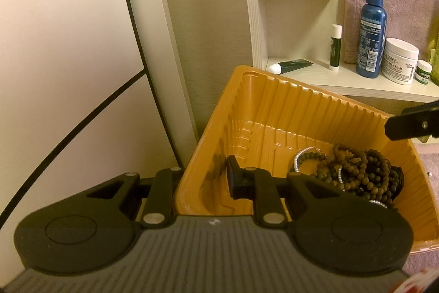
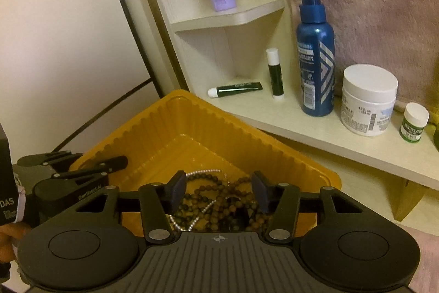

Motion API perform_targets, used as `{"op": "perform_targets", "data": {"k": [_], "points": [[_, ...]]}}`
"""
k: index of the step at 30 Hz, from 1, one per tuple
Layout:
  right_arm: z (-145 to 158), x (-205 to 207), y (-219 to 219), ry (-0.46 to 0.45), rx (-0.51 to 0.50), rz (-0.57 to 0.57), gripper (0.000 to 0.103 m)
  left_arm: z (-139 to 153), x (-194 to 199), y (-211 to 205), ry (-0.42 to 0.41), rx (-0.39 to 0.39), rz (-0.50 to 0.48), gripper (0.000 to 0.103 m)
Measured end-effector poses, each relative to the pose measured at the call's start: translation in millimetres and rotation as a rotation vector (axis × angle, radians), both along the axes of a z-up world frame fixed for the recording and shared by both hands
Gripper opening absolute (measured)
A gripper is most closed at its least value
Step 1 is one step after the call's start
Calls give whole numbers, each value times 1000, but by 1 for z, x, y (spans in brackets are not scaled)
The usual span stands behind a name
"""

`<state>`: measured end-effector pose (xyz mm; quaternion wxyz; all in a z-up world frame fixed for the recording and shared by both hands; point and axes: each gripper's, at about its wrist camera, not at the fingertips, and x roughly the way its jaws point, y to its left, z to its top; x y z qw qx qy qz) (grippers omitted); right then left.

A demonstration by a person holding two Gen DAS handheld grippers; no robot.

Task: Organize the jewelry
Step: 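Lower the brown necklace into the orange tray and open the right gripper, then move the right gripper to the small dark bead on the mat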

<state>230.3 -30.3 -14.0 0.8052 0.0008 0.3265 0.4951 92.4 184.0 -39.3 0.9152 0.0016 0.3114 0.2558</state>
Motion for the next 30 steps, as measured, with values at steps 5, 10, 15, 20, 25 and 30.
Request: {"op": "perform_targets", "data": {"k": [5, 10, 15, 20, 25, 30], "points": [[-5, -2, -3, 14, -3, -4, 54, 0, 0, 0, 1, 1, 0, 18], [-8, -5, -15, 38, 11, -20, 54, 0, 0, 0, 0, 0, 1, 18], [-20, -15, -50, 65, 36, -85, 55, 0, 0, 0, 0, 0, 1, 18], [-36, -21, -94, 68, 22, -202, 55, -1, 1, 0, 1, 0, 1, 18], [-50, -13, -130, 85, -7, -301, 54, 0, 1, 0, 2, 2, 1, 18], [-68, -6, -139, 53, -78, -318, 54, 0, 0, 0, 5, 5, 1, 19]]}}
